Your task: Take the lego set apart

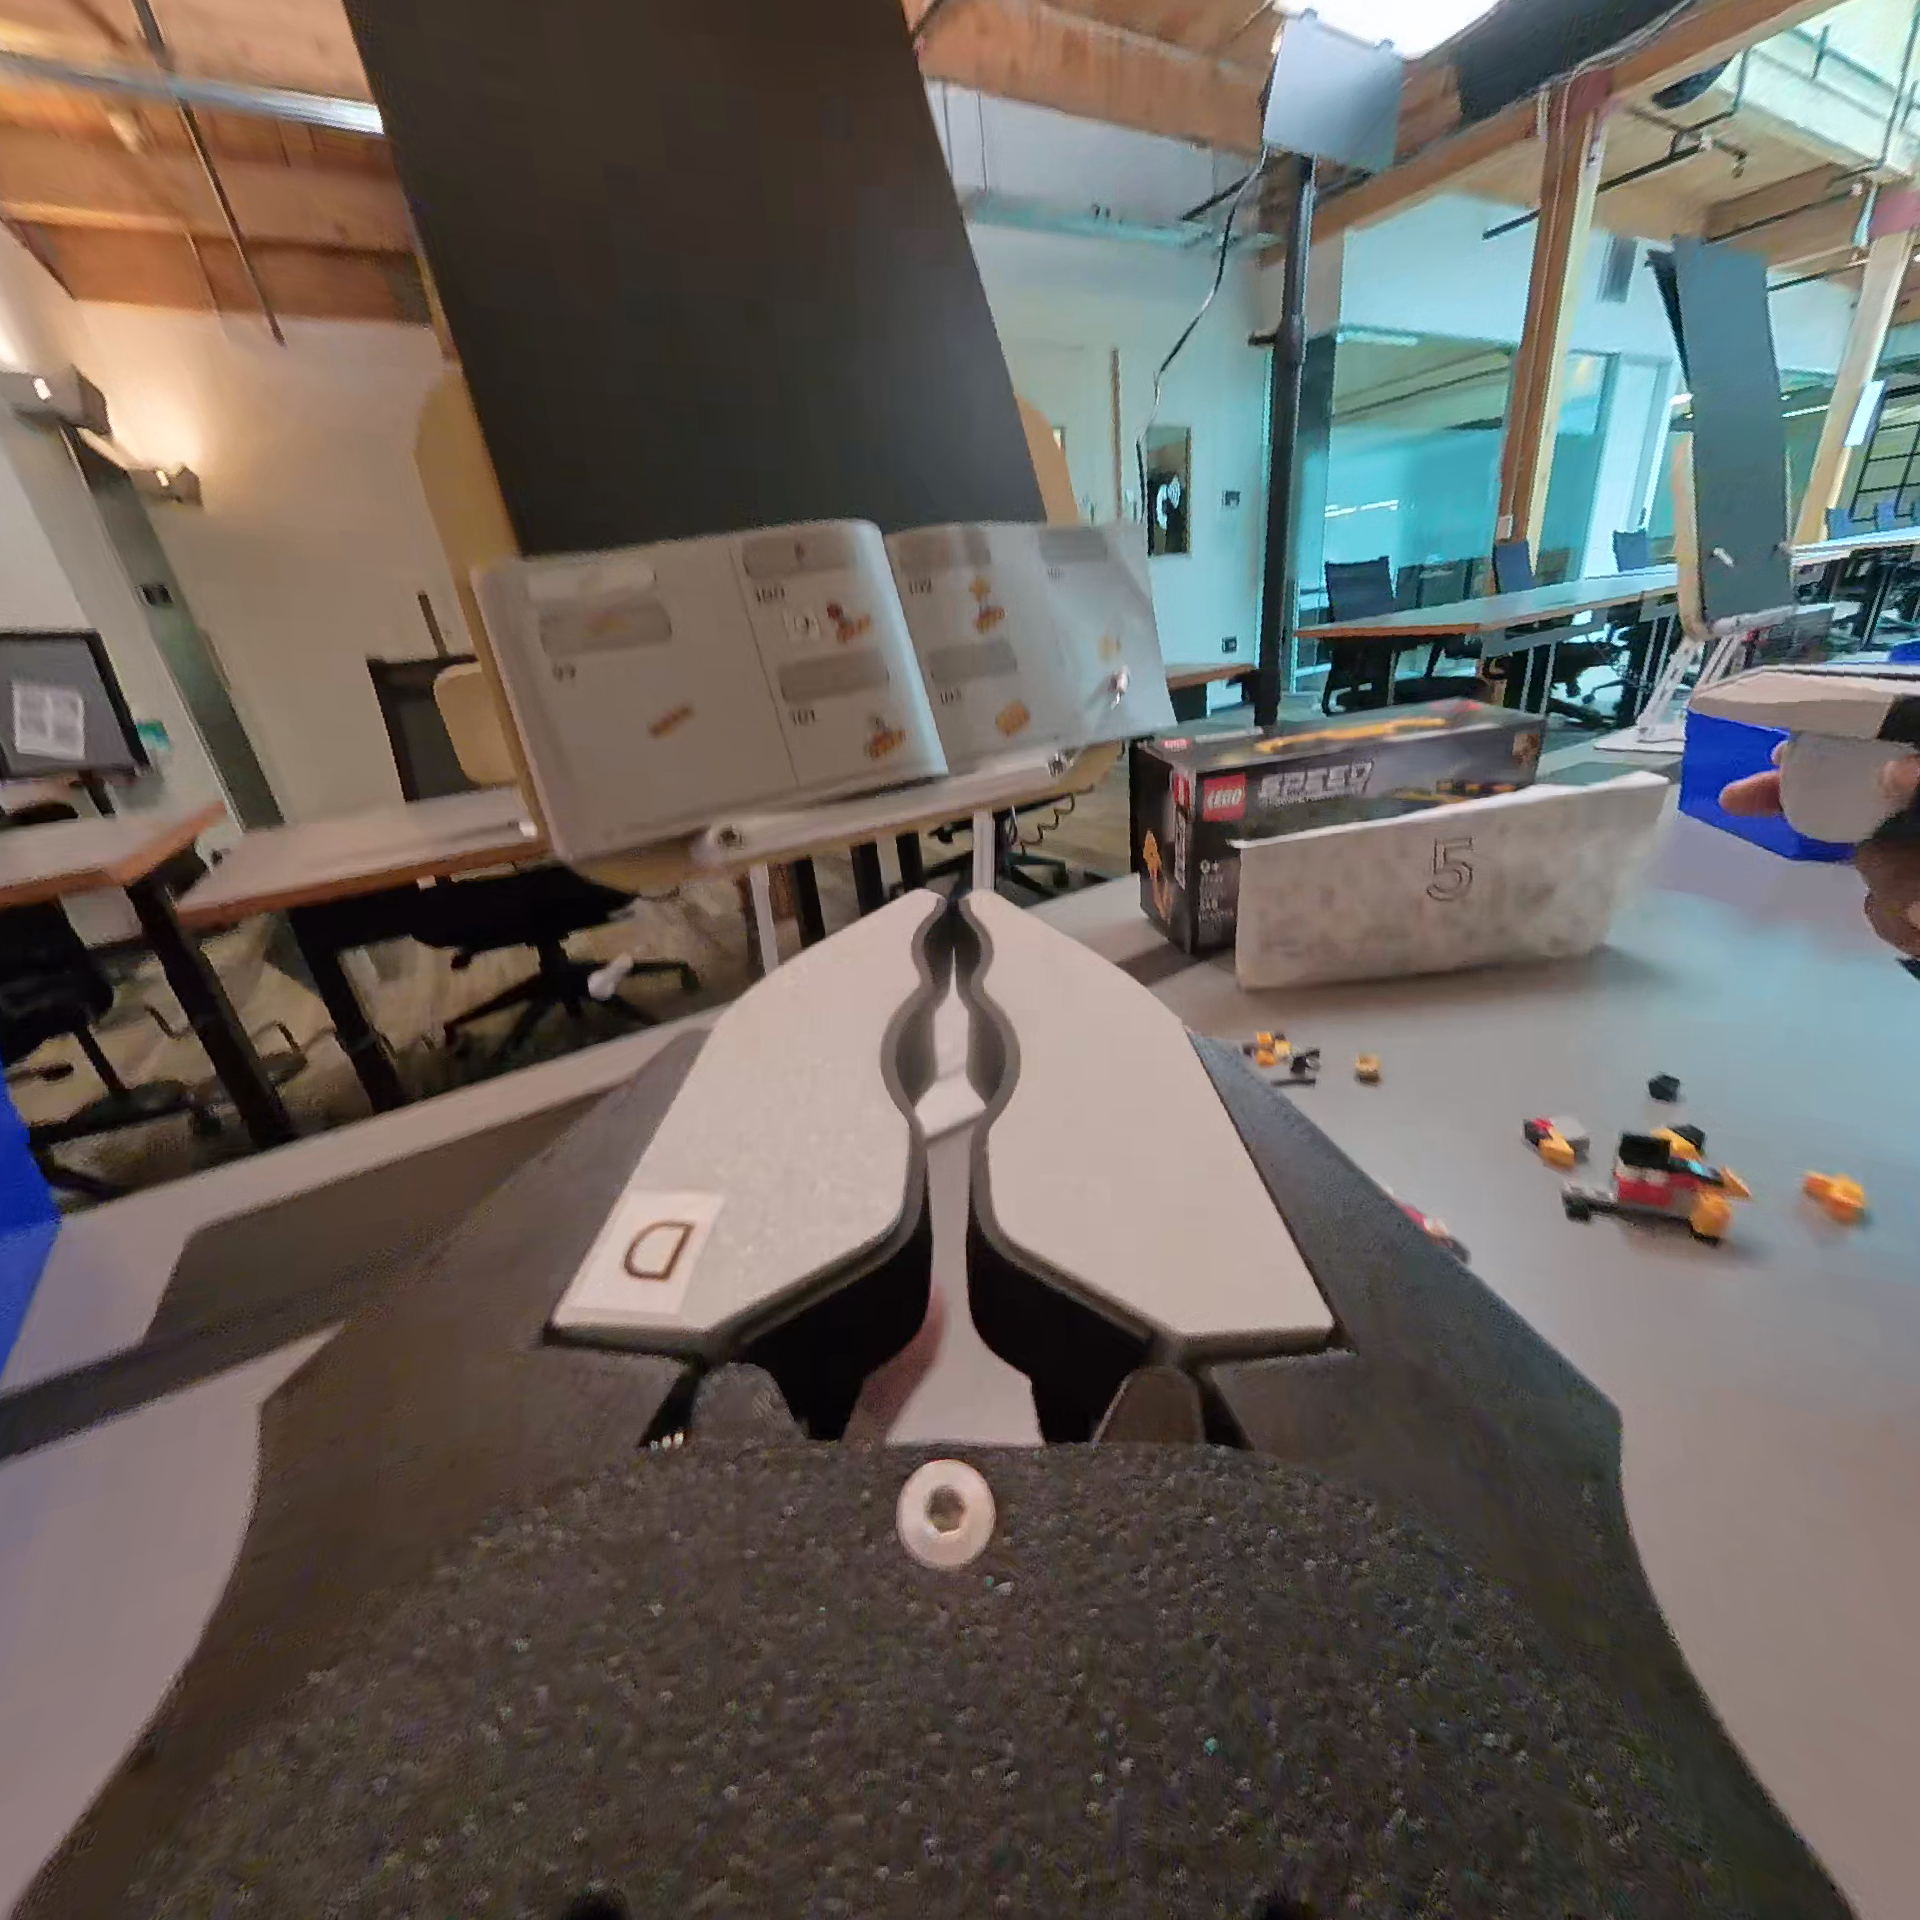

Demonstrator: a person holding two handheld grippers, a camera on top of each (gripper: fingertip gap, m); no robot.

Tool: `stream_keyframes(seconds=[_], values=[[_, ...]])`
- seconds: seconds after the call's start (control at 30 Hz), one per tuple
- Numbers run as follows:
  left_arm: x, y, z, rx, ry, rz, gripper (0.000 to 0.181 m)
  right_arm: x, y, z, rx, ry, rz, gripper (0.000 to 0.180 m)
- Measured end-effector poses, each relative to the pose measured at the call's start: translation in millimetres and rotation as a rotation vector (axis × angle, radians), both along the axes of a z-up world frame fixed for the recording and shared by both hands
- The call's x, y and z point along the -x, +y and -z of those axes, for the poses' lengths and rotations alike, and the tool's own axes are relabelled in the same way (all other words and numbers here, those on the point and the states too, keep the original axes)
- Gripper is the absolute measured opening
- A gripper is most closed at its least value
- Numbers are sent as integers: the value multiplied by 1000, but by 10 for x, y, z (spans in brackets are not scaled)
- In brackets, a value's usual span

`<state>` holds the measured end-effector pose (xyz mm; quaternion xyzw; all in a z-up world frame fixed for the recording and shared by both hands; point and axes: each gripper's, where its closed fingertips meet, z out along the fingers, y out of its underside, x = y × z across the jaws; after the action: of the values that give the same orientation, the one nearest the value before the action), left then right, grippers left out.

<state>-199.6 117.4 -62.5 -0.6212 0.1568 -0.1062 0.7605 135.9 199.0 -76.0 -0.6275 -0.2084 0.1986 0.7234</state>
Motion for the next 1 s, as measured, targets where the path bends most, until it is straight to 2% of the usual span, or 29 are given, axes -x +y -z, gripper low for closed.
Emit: stream_keyframes(seconds=[0.13, 0.23, 0.47, 0.6, 0.7, 0.77, 1.0], values=[[-113, 190, -197, -81, 31, -9, 0, 104, 24, -88, -2, -4, -41, 0], [-212, 314, -217, -100, 40, 20, 0, 203, 50, -148, -14, -29, -71, 0], [-283, 281, 280, 35, 40, 102, 0, 358, 62, -40, 10, -104, -146, 0], [-294, 244, 368, 63, 79, 116, 0, 370, -217, 317, 148, -341, -334, 8], [-305, 250, 370, 71, 71, 124, 0, 161, -549, 902, 382, -606, -511, 27], [-337, 265, 427, 93, 63, 140, 0, -15, -762, 1237, 509, -716, -605, 28], [-542, 270, 575, 145, 109, 187, 0, -116, -898, 1797, 640, -848, -694, 28]])
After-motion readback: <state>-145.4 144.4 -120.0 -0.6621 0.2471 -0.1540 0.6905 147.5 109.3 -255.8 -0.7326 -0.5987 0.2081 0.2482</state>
